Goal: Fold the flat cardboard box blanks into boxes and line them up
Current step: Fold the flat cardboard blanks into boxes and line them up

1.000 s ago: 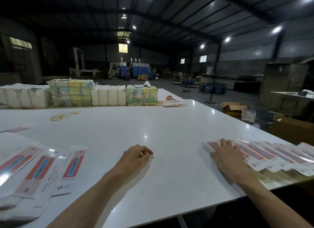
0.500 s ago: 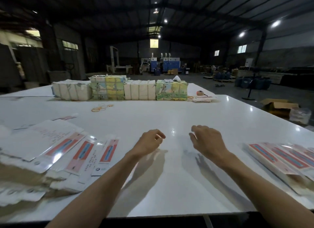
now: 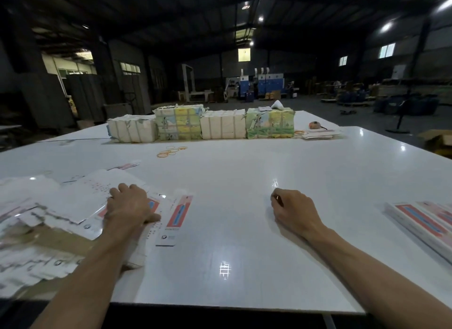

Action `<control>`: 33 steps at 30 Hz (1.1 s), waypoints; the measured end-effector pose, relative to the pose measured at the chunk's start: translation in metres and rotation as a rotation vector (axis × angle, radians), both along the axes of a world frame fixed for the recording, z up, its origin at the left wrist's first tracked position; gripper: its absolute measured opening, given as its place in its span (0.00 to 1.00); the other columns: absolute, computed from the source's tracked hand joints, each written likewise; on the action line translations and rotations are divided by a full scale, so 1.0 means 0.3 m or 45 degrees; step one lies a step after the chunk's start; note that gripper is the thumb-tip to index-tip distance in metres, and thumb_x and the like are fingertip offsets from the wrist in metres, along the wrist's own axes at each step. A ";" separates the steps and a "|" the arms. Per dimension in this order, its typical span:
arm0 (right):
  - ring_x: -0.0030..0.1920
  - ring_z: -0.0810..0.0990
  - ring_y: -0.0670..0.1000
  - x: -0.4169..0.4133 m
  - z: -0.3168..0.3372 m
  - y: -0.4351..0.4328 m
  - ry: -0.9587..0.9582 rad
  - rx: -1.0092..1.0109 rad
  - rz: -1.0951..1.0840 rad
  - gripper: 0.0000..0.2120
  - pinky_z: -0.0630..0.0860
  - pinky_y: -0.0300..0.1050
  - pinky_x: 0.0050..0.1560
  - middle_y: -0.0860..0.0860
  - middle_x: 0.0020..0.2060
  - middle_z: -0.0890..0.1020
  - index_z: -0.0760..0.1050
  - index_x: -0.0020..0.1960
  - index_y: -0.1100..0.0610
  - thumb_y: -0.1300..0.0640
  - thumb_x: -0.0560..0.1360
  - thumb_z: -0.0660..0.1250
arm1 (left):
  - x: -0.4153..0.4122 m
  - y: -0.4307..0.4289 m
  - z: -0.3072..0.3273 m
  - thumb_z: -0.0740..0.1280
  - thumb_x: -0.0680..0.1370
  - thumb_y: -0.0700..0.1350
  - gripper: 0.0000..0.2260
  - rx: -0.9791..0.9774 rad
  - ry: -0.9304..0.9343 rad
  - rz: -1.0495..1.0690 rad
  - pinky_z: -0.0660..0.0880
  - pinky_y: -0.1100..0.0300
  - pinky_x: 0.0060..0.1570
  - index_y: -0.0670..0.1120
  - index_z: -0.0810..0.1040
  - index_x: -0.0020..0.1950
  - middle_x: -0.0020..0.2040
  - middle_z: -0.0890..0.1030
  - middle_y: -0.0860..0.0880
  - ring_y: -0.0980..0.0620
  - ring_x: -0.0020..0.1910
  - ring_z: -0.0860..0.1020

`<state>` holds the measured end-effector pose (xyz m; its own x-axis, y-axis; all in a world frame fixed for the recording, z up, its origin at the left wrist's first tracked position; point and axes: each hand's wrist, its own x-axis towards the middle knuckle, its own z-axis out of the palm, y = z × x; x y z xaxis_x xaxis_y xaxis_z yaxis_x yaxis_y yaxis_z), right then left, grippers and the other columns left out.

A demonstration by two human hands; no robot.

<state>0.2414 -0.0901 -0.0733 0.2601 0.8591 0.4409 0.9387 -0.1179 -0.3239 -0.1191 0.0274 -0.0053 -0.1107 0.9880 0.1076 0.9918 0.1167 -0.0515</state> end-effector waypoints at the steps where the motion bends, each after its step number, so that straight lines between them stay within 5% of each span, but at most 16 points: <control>1: 0.39 0.78 0.54 0.001 -0.001 0.000 0.015 -0.001 0.012 0.07 0.77 0.49 0.43 0.47 0.35 0.82 0.75 0.44 0.53 0.57 0.79 0.61 | -0.008 -0.002 0.000 0.80 0.68 0.66 0.43 0.004 -0.010 -0.005 0.75 0.48 0.64 0.41 0.69 0.71 0.66 0.74 0.40 0.41 0.66 0.74; 5: 0.38 0.78 0.53 0.006 -0.007 -0.007 0.077 0.011 0.041 0.07 0.77 0.48 0.43 0.46 0.34 0.82 0.75 0.43 0.51 0.57 0.79 0.62 | -0.013 -0.004 0.033 0.80 0.71 0.64 0.30 -0.014 -0.012 -0.065 0.73 0.55 0.47 0.46 0.75 0.60 0.50 0.77 0.48 0.48 0.49 0.78; 16: 0.38 0.78 0.51 0.004 0.002 -0.017 0.124 0.009 0.098 0.07 0.76 0.48 0.43 0.46 0.35 0.81 0.76 0.44 0.51 0.55 0.79 0.62 | 0.017 0.105 0.086 0.73 0.80 0.55 0.15 -0.160 -0.413 -0.332 0.74 0.57 0.37 0.46 0.80 0.60 0.46 0.82 0.50 0.50 0.41 0.83; 19: 0.38 0.79 0.50 0.010 -0.001 -0.013 0.156 0.018 0.107 0.06 0.76 0.48 0.43 0.44 0.35 0.82 0.77 0.45 0.50 0.55 0.79 0.63 | 0.115 0.097 0.096 0.69 0.83 0.49 0.09 -0.338 -0.993 -0.452 0.82 0.53 0.38 0.48 0.78 0.60 0.46 0.88 0.46 0.44 0.40 0.88; 23: 0.38 0.78 0.48 0.013 -0.002 -0.009 0.156 0.051 0.125 0.06 0.73 0.44 0.41 0.43 0.35 0.82 0.77 0.45 0.49 0.54 0.79 0.63 | 0.320 0.030 0.070 0.64 0.85 0.38 0.13 -0.786 -1.867 -0.686 0.85 0.42 0.42 0.43 0.71 0.70 0.55 0.87 0.37 0.34 0.53 0.86; 28: 0.37 0.77 0.47 0.016 -0.001 -0.001 0.144 0.179 0.105 0.06 0.72 0.44 0.40 0.42 0.34 0.81 0.80 0.49 0.50 0.54 0.81 0.64 | 0.544 -0.054 -0.045 0.64 0.85 0.41 0.18 -0.991 -2.273 -0.751 0.85 0.45 0.49 0.41 0.70 0.75 0.62 0.85 0.38 0.37 0.56 0.86; 33: 0.35 0.77 0.42 0.020 -0.003 0.007 0.181 0.333 0.106 0.08 0.72 0.34 0.40 0.41 0.37 0.78 0.79 0.60 0.53 0.59 0.84 0.63 | 0.622 -0.103 -0.181 0.59 0.84 0.64 0.29 -1.105 -2.474 -0.826 0.81 0.47 0.50 0.42 0.76 0.74 0.63 0.83 0.37 0.40 0.48 0.83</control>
<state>0.2475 -0.0880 -0.0740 0.2680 0.7421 0.6144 0.8849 0.0625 -0.4616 0.0674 -0.0036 -0.0595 0.7554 0.6534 -0.0489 -0.2434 0.3492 0.9049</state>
